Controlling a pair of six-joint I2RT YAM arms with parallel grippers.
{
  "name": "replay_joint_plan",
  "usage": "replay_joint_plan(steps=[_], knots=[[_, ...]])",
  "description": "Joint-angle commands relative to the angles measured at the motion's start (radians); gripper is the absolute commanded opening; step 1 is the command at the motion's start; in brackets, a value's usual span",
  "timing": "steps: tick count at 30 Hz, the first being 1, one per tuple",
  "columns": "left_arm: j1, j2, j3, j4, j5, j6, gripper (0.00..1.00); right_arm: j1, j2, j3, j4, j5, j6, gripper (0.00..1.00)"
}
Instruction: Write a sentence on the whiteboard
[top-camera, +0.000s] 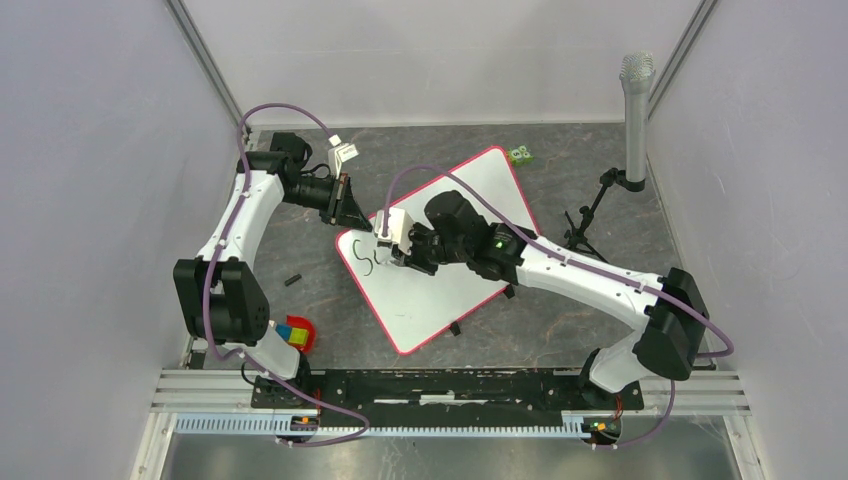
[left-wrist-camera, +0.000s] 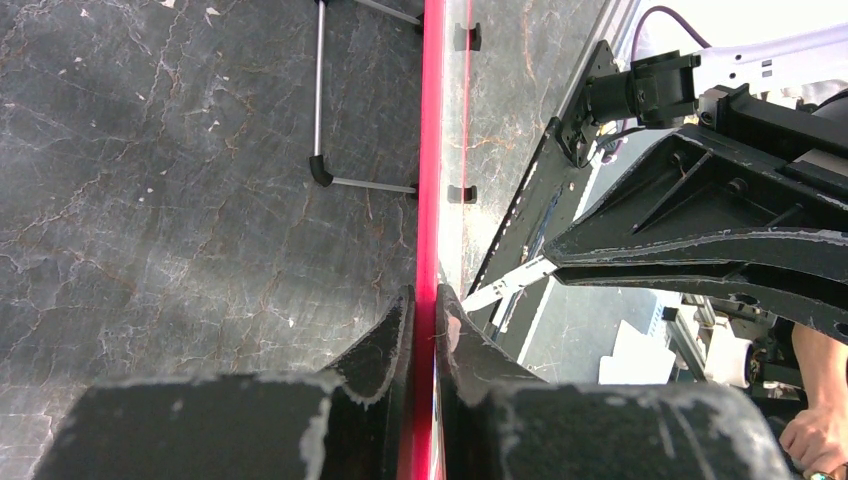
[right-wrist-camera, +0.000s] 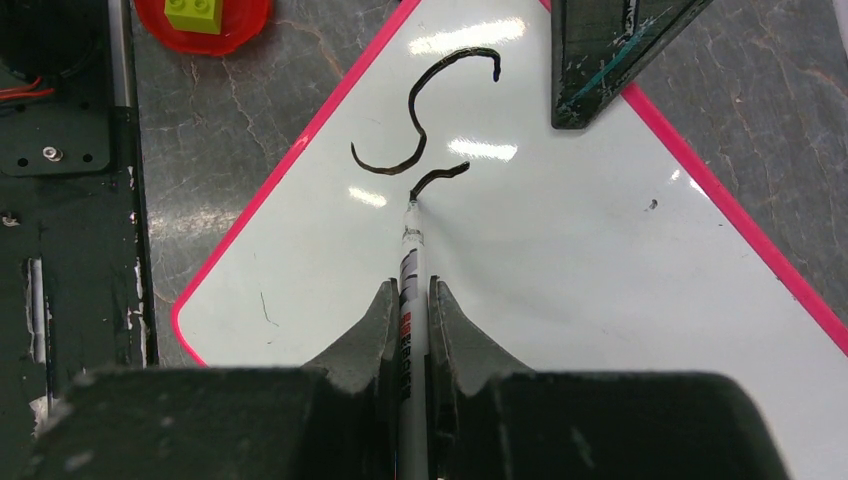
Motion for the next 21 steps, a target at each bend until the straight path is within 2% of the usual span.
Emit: replay_joint_plan(steps=[1,14,21], knots=[[-0.015,-0.018,0.017,-0.02,-0.002,0.03,0.02,-0.006,-0.005,0.026,0.013,0.032,-0.014,0.0],[-0.014,-0.019,0.021,-0.02,-0.009,0.028,0.02,-0.068,0.033,0.102,0.027,0.024,0.005,0.0],[-0.014,-0.015,0.024,-0.02,-0.012,0.025,0.02,-0.074,0.007,0.037,0.022,0.012,0.004,0.0]])
